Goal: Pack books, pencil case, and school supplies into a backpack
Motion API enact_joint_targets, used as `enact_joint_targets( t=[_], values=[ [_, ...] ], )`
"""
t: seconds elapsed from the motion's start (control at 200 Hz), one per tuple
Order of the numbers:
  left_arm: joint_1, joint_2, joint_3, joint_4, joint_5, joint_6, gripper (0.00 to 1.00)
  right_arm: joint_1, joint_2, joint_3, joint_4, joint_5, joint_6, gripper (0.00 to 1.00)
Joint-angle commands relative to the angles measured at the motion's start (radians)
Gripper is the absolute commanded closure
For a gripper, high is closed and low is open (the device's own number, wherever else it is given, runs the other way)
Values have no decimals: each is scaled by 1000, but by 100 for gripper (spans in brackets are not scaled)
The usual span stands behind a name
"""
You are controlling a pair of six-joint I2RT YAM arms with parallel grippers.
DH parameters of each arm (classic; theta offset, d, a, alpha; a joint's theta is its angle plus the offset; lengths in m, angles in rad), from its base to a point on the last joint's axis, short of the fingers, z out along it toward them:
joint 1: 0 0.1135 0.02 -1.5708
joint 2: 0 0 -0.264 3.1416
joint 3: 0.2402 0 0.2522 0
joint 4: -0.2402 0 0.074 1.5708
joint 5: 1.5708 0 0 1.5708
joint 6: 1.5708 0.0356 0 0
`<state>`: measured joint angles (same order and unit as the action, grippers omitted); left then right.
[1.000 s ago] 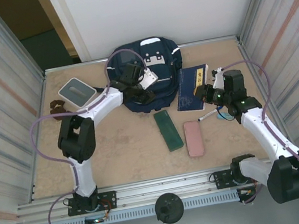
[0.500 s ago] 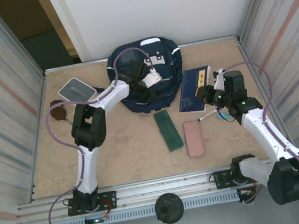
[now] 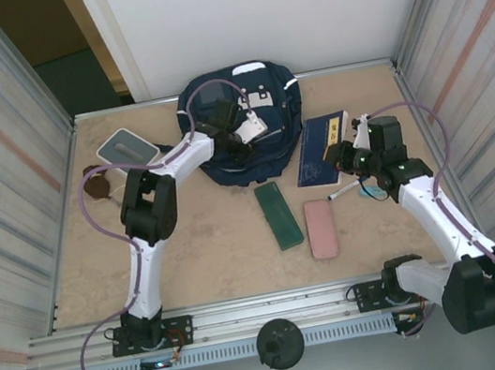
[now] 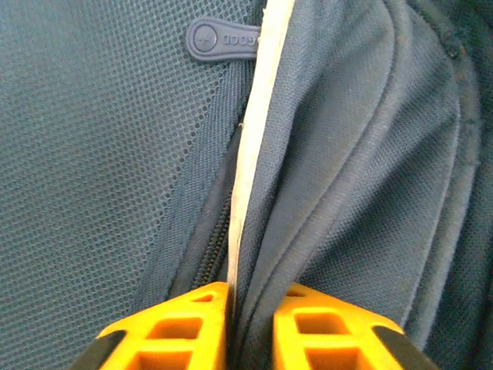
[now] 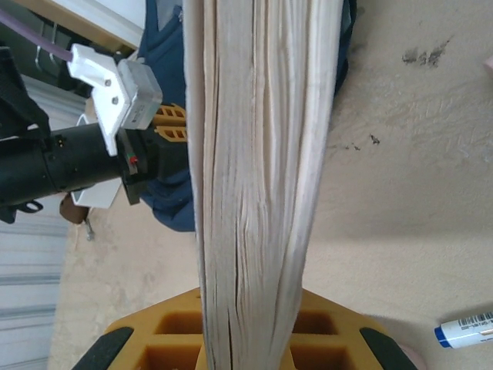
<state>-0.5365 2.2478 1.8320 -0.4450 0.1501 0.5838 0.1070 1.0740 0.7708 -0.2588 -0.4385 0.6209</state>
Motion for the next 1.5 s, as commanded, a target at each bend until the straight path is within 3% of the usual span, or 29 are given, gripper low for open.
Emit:
enact_joint_targets(
  t=[0.0, 0.115, 0.366, 0.641, 1.072, 1.328, 1.493],
  values=[
    [22, -95, -15, 72, 7, -64, 93, 7, 27, 42, 30, -69, 37, 100],
    [38, -144, -18, 120, 28, -119, 100, 12, 64, 40, 59, -107, 74, 100],
    [85, -220, 55, 135, 145, -259, 100, 73, 162, 65, 170, -124, 143, 100],
    [185, -240, 75, 238, 377, -409, 100, 158, 407, 185, 348, -151, 277, 100],
    [201, -214, 112, 230, 438, -483, 100, 305, 808, 421, 671, 222, 613, 96],
    [202, -217, 111, 255, 464, -527, 100, 371, 1031, 661, 672, 507, 612, 93],
    [201, -214, 116, 264, 471, -545, 100, 365, 1195, 839, 676, 524, 603, 80]
  ],
)
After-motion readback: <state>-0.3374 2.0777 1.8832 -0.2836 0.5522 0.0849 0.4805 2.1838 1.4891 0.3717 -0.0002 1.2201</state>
